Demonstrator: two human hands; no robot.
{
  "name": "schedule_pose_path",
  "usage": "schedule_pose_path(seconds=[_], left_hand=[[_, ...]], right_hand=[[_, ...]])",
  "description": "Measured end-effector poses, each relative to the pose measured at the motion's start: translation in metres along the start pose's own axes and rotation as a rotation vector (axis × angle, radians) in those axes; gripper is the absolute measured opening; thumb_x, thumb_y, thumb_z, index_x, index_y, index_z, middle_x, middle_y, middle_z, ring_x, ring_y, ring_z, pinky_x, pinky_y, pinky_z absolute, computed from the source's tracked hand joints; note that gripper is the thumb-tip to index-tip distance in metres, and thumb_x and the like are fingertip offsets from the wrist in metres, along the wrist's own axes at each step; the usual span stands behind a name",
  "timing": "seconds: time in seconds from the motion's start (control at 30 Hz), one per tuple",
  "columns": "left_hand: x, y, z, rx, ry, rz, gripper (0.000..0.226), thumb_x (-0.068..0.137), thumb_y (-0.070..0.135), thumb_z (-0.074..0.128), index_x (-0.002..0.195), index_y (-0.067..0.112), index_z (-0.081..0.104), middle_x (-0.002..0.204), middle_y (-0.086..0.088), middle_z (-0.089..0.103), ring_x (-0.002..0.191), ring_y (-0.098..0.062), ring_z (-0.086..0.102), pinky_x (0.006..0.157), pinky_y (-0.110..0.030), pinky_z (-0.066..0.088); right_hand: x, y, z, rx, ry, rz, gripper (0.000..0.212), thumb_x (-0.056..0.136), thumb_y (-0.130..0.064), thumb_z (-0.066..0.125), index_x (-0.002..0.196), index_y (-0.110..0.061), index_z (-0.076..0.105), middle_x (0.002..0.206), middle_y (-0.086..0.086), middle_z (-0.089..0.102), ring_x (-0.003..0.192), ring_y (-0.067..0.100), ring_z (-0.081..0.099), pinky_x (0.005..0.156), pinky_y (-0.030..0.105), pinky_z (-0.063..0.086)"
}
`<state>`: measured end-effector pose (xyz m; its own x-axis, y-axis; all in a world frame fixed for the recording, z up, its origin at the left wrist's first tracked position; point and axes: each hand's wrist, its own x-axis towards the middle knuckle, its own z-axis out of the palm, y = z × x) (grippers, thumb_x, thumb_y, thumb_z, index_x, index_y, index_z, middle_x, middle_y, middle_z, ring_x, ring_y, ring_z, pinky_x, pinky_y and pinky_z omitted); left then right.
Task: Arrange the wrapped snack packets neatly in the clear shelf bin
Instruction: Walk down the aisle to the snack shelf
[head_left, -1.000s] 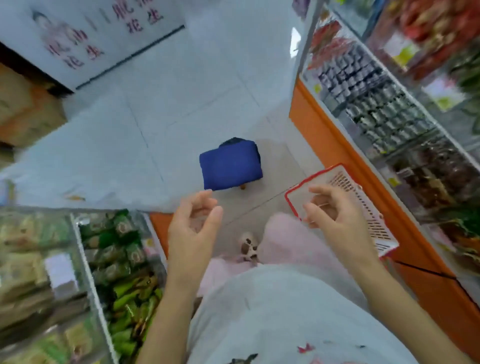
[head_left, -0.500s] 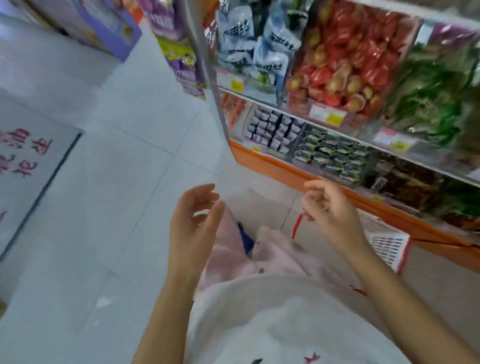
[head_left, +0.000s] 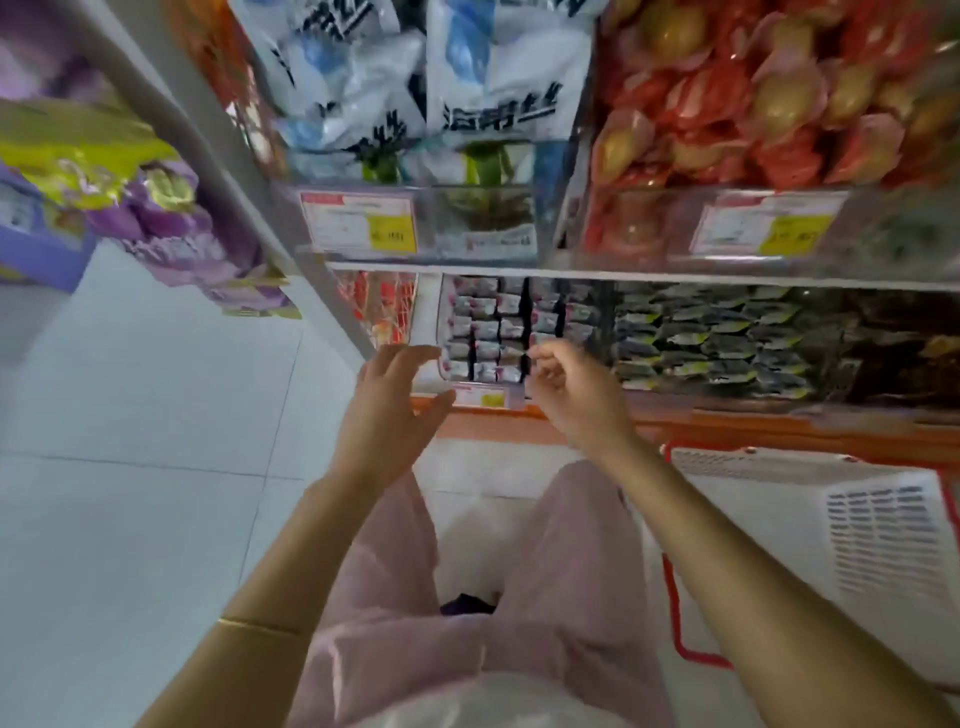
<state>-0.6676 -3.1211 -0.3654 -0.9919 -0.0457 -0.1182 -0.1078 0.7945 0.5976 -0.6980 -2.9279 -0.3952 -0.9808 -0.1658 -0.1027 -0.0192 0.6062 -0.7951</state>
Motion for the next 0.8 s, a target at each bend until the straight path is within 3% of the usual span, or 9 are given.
schedule_pose_path(seconds=[0.13, 0.27, 0.37, 0.53, 0.67, 0.8], left_hand=[[0.049, -0.06, 0.051, 0.135, 0.065, 0.181, 0.059, 0.08, 0.03, 0.069, 0.133, 0.016, 0.047, 0.136, -0.007, 0.041, 0.126, -0.027, 0.036, 0.102, -0.04, 0.034], [0.073, -0.102, 0.094, 0.134, 0.161, 0.348, 0.073, 0.078, 0.034, 0.071, 0.14, 0.016, 0.037, 0.142, -0.01, 0.036, 0.131, -0.027, 0.03, 0.105, -0.035, 0.026], [0.071, -0.12, 0.105, 0.17, 0.236, 0.467, 0.08, 0.079, 0.038, 0.069, 0.144, 0.013, 0.03, 0.146, -0.009, 0.032, 0.134, -0.025, 0.025, 0.105, -0.03, 0.018], [0.068, -0.117, 0.1, 0.188, 0.238, 0.55, 0.084, 0.08, 0.042, 0.066, 0.146, 0.011, 0.023, 0.148, -0.008, 0.028, 0.137, -0.024, 0.022, 0.108, -0.028, 0.012], [0.069, -0.114, 0.096, 0.179, 0.22, 0.581, 0.083, 0.08, 0.04, 0.068, 0.145, 0.01, 0.026, 0.147, -0.009, 0.032, 0.137, -0.023, 0.023, 0.114, -0.039, 0.018], [0.069, -0.115, 0.092, 0.219, 0.189, 0.572, 0.087, 0.079, 0.041, 0.068, 0.146, 0.011, 0.022, 0.151, -0.008, 0.026, 0.139, -0.027, 0.02, 0.113, -0.041, 0.016]], right_hand=[[0.042, 0.036, 0.061, -0.115, 0.101, -0.23, 0.025, 0.088, -0.015, 0.058, 0.113, -0.009, 0.061, 0.09, 0.004, 0.065, 0.08, 0.019, 0.061, 0.066, 0.032, 0.048], [0.061, 0.061, 0.098, -0.233, 0.273, -0.443, 0.019, 0.085, -0.014, 0.06, 0.101, -0.008, 0.067, 0.086, 0.008, 0.066, 0.081, 0.024, 0.061, 0.071, 0.038, 0.05], [0.061, 0.07, 0.111, -0.354, 0.385, -0.544, 0.017, 0.085, -0.017, 0.061, 0.099, -0.009, 0.068, 0.092, 0.006, 0.068, 0.088, 0.026, 0.059, 0.078, 0.035, 0.043], [0.056, 0.068, 0.116, -0.507, 0.434, -0.539, 0.024, 0.088, -0.028, 0.059, 0.108, -0.017, 0.066, 0.106, 0.0, 0.066, 0.103, 0.024, 0.051, 0.087, 0.036, 0.035], [0.061, 0.064, 0.119, -0.621, 0.393, -0.488, 0.027, 0.09, -0.037, 0.055, 0.111, -0.023, 0.066, 0.113, -0.005, 0.064, 0.111, 0.019, 0.042, 0.09, 0.036, 0.032], [0.071, 0.057, 0.126, -0.664, 0.373, -0.485, 0.026, 0.087, -0.042, 0.059, 0.104, -0.025, 0.069, 0.106, -0.006, 0.065, 0.097, 0.014, 0.037, 0.082, 0.037, 0.032]])
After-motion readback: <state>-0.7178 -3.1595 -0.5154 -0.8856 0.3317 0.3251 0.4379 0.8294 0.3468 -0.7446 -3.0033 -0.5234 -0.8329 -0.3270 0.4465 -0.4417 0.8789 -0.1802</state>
